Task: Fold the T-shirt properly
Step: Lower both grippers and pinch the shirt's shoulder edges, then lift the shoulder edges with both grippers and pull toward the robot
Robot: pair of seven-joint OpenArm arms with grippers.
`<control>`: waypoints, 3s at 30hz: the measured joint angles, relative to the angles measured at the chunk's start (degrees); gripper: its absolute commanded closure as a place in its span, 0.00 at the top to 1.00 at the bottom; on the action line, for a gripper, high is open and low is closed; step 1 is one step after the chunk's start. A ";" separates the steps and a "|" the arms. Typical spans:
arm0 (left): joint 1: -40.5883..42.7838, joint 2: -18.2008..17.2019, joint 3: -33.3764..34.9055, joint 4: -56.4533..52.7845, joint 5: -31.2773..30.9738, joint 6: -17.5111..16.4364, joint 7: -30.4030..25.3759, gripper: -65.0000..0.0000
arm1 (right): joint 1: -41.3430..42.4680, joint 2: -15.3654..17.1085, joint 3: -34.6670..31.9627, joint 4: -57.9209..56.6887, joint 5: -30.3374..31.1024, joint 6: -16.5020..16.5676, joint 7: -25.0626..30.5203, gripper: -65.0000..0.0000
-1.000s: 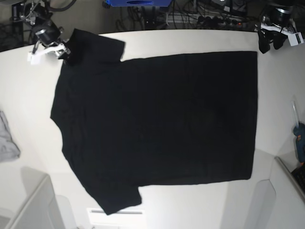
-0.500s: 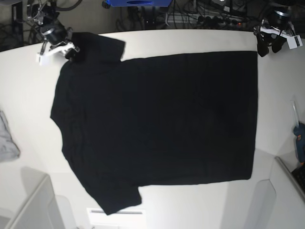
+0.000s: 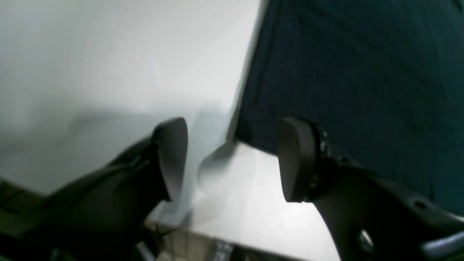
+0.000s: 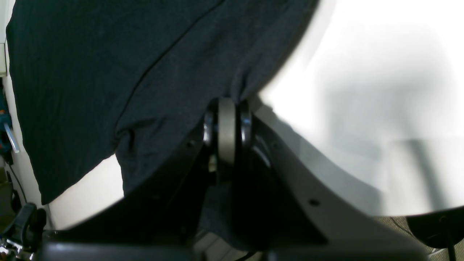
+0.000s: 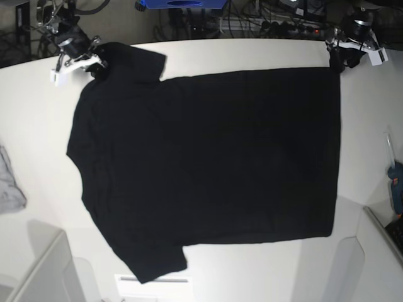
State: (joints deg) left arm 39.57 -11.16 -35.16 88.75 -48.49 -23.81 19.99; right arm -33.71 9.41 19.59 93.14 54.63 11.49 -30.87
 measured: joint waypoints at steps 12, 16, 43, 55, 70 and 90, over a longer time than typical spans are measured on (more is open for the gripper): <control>-6.69 1.14 -0.48 -2.03 -1.20 -0.66 7.48 0.57 | 0.02 0.00 0.00 0.00 0.02 0.02 -0.02 0.00; -6.71 1.64 -0.48 -2.25 -1.36 -0.70 7.23 0.57 | -0.04 0.00 0.00 0.00 0.02 0.02 -0.04 0.00; -3.65 0.50 -0.15 -0.11 -0.50 -0.04 9.44 0.00 | -3.32 -0.15 -0.13 3.78 -1.20 -0.44 -1.03 0.00; 1.44 0.35 -0.28 6.49 0.44 -0.02 10.51 0.00 | -9.31 -0.15 -0.11 10.82 -1.09 -0.52 -1.11 0.00; 5.09 -0.94 -0.42 7.13 0.39 -0.02 10.49 0.00 | -15.39 -0.15 -0.39 13.75 -1.27 -0.52 1.92 0.00; 2.27 1.11 -4.46 15.17 -3.30 -0.04 10.88 0.00 | -2.62 -0.11 -0.20 16.17 -1.16 -1.18 -5.38 0.00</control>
State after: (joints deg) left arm 41.85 -10.04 -39.62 103.92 -51.79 -23.86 30.87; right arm -36.34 9.30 19.40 109.32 53.47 10.31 -36.25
